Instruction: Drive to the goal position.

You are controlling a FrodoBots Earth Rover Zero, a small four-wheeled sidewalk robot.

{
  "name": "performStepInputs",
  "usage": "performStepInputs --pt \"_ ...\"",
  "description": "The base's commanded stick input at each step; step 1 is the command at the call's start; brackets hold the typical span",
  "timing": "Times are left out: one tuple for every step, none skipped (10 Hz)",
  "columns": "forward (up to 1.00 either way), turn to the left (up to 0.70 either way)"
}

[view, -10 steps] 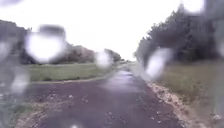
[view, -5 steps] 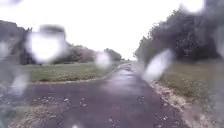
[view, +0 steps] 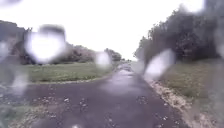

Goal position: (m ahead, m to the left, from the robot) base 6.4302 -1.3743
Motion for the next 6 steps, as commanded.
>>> performStepInputs --pt "0.00 0.00" --pt "0.00 0.00" --pt "0.00 0.00" --pt "0.00 0.00" --pt "0.00 0.00" --pt "0.04 0.00"
